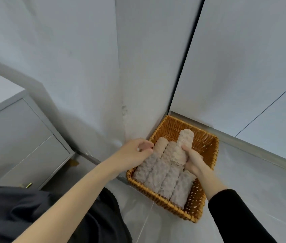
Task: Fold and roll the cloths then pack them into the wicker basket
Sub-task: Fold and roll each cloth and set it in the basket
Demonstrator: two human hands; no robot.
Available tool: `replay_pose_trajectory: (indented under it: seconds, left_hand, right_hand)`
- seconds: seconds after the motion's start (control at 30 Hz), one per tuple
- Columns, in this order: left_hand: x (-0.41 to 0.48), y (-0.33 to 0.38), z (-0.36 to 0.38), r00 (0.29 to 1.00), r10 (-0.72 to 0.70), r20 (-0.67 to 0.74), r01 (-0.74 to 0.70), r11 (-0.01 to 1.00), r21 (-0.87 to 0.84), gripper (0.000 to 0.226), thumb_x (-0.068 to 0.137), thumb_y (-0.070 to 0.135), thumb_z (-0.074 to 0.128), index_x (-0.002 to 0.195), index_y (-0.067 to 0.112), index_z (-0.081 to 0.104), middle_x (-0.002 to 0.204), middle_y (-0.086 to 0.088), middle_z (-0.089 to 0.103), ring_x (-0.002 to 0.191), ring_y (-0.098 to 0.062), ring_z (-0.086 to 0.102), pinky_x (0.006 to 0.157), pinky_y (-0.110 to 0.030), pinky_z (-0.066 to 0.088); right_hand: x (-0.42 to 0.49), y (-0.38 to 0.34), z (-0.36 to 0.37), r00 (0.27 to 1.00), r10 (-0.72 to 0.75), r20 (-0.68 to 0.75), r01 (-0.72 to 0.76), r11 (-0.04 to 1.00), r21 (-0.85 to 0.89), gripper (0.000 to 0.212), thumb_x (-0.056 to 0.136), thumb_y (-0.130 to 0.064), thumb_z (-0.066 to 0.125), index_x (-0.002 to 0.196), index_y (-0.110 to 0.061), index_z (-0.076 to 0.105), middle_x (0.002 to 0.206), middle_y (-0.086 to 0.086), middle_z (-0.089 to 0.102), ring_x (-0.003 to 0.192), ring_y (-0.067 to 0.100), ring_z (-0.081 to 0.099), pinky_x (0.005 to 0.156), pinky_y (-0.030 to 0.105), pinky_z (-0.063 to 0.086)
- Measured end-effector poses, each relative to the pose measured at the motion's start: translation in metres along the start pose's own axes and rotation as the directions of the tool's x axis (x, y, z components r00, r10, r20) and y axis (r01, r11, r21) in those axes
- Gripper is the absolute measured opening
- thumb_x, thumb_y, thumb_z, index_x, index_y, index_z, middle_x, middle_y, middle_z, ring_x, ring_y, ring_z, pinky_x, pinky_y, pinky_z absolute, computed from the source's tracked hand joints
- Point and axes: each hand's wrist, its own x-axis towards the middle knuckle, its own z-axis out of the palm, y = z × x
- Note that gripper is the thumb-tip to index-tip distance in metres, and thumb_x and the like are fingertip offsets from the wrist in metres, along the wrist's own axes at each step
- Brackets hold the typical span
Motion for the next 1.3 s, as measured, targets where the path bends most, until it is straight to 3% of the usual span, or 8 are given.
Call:
replay_pose_trajectory:
  seconds: [0.2, 0.3, 0.4, 0.7, 0.83, 0.93, 1.03, 1.3]
  left_hand:
    - [0.028, -0.015, 0.009, 0.999, -0.05, 0.0, 0.05, 0.998, 0.033, 0.027, 0.098, 0.028, 0.048, 0.124, 0.029, 0.054, 0.115, 0.017, 0.052, 0.108, -0.002, 0.051, 0.09, -0.016, 0.033]
    - [0.039, -0.021, 0.01, 0.997, -0.073, 0.0, 0.073, 0.997, 0.03, 0.024, 0.098, 0.029, 0.049, 0.121, 0.032, 0.054, 0.12, 0.017, 0.054, 0.112, -0.005, 0.052, 0.091, -0.018, 0.034]
    - [0.047, -0.027, 0.011, 0.996, -0.088, -0.001, 0.088, 0.996, 0.021, 0.021, 0.097, 0.031, 0.049, 0.117, 0.038, 0.052, 0.12, 0.018, 0.055, 0.114, -0.006, 0.052, 0.088, -0.018, 0.036]
    - [0.052, -0.033, 0.012, 0.996, -0.093, 0.012, 0.093, 0.995, 0.022, 0.022, 0.096, 0.032, 0.05, 0.116, 0.041, 0.049, 0.111, 0.027, 0.052, 0.101, 0.008, 0.05, 0.072, -0.006, 0.037]
    - [0.051, -0.034, 0.012, 0.995, -0.098, 0.009, 0.097, 0.994, 0.048, 0.026, 0.096, 0.034, 0.049, 0.121, 0.039, 0.048, 0.111, 0.026, 0.051, 0.106, 0.004, 0.049, 0.08, -0.015, 0.044]
    - [0.051, -0.033, 0.012, 0.996, -0.094, 0.007, 0.093, 0.994, 0.065, 0.026, 0.095, 0.034, 0.049, 0.121, 0.038, 0.048, 0.112, 0.024, 0.052, 0.104, 0.004, 0.05, 0.08, -0.013, 0.043]
    - [0.05, -0.033, 0.012, 0.995, -0.095, 0.005, 0.094, 0.993, 0.078, 0.028, 0.096, 0.035, 0.049, 0.123, 0.037, 0.049, 0.115, 0.022, 0.052, 0.104, 0.003, 0.051, 0.077, -0.007, 0.038]
    - [0.048, -0.031, 0.011, 0.995, -0.098, 0.007, 0.097, 0.995, 0.03, 0.028, 0.097, 0.031, 0.049, 0.124, 0.034, 0.05, 0.119, 0.018, 0.052, 0.105, 0.001, 0.051, 0.072, -0.008, 0.039]
  right_hand:
    - [0.06, 0.011, 0.018, 0.993, 0.101, -0.056, -0.095, 0.99, 0.106, 0.032, 0.099, -0.023, 0.05, 0.126, -0.005, 0.053, 0.106, 0.014, 0.065, 0.092, 0.027, 0.062, 0.078, 0.044, 0.052]
    - [0.085, 0.022, 0.025, 0.99, 0.129, -0.05, -0.124, 0.988, 0.097, 0.038, 0.101, -0.024, 0.047, 0.134, -0.005, 0.048, 0.131, 0.015, 0.056, 0.116, 0.029, 0.056, 0.098, 0.043, 0.046]
    - [0.102, 0.033, 0.036, 0.992, 0.119, -0.037, -0.112, 0.984, 0.136, 0.037, 0.099, -0.023, 0.051, 0.132, -0.006, 0.05, 0.131, 0.015, 0.056, 0.111, 0.028, 0.058, 0.087, 0.041, 0.05]
    - [0.138, 0.051, 0.055, 0.989, 0.022, -0.149, -0.041, 0.991, -0.126, 0.035, 0.096, -0.021, 0.056, 0.125, -0.003, 0.05, 0.124, 0.016, 0.058, 0.112, 0.029, 0.057, 0.099, 0.046, 0.048]
    - [0.133, 0.05, 0.05, 0.927, -0.254, -0.277, 0.033, 0.789, -0.614, 0.048, 0.089, -0.025, 0.064, 0.131, -0.009, 0.045, 0.12, 0.014, 0.058, 0.103, 0.03, 0.06, 0.084, 0.041, 0.054]
    - [0.131, 0.047, 0.048, 0.883, -0.455, -0.116, 0.22, 0.618, -0.755, 0.056, 0.09, -0.006, 0.057, 0.14, -0.018, 0.035, 0.109, 0.014, 0.062, 0.076, 0.022, 0.062, 0.063, 0.032, 0.056]
    - [0.131, 0.046, 0.05, 0.937, -0.349, 0.022, 0.218, 0.533, -0.818, 0.065, 0.09, 0.003, 0.049, 0.149, -0.015, 0.029, 0.112, 0.012, 0.06, 0.068, 0.012, 0.053, 0.045, 0.012, 0.042]
    - [0.121, 0.026, 0.055, 0.984, -0.064, 0.166, 0.177, 0.431, -0.885, 0.065, 0.09, 0.007, 0.037, 0.149, -0.016, 0.03, 0.15, 0.01, 0.036, 0.11, 0.02, 0.05, 0.083, 0.029, 0.049]
